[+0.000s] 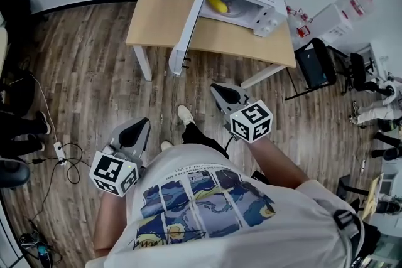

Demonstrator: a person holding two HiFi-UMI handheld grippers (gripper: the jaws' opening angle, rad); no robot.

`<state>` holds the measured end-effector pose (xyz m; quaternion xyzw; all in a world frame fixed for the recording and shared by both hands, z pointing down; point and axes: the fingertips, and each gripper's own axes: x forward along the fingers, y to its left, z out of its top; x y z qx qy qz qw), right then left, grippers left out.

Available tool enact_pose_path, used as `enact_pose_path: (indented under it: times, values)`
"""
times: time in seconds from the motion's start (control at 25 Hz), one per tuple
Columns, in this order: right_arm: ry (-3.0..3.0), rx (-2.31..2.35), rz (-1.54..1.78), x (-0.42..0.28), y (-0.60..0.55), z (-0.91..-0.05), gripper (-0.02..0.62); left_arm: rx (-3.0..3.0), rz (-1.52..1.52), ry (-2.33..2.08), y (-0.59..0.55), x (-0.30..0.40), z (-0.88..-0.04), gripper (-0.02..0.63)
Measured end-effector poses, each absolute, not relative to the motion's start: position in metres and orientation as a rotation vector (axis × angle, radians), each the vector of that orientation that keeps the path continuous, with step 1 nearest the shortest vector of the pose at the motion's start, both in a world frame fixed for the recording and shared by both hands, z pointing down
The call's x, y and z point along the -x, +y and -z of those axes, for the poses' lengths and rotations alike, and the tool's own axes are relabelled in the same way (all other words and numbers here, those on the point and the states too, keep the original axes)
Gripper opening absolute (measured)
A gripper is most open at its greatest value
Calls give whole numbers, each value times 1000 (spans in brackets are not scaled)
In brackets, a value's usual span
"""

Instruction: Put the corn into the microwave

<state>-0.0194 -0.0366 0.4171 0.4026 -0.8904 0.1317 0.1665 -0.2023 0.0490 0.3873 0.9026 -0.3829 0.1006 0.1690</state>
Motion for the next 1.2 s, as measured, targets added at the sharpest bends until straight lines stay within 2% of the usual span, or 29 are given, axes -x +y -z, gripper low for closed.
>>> enact_pose_path:
  times: [1.2]
  values:
    - [-2541,-1125,-354,9,-73,-425,9,-2521,-313,-1072,10,189,-402,8]
